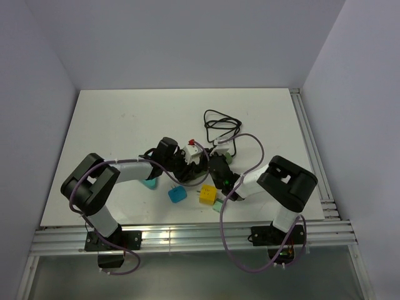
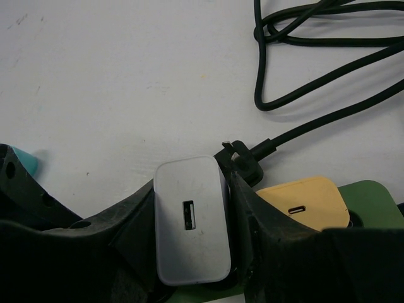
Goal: Insert the plug
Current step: Insert the plug into the socket.
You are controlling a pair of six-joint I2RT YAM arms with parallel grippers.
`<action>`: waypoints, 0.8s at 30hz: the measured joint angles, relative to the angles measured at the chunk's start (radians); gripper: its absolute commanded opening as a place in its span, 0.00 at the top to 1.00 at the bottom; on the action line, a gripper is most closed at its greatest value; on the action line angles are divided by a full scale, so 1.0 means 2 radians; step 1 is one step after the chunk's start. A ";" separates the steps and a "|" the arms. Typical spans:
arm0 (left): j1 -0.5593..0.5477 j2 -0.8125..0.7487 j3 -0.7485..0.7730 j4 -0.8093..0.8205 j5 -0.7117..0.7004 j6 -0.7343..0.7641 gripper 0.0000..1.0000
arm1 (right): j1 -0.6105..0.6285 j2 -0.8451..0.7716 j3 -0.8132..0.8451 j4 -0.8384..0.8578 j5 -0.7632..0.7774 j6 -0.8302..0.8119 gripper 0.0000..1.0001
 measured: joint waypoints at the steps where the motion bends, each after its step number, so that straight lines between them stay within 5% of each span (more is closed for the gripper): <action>1: 0.001 0.001 0.003 -0.004 0.002 0.000 1.00 | 0.001 0.003 0.001 0.003 0.004 -0.001 1.00; 24: 0.003 0.004 0.010 -0.014 0.003 0.005 1.00 | 0.014 0.014 0.019 -0.013 0.042 -0.003 1.00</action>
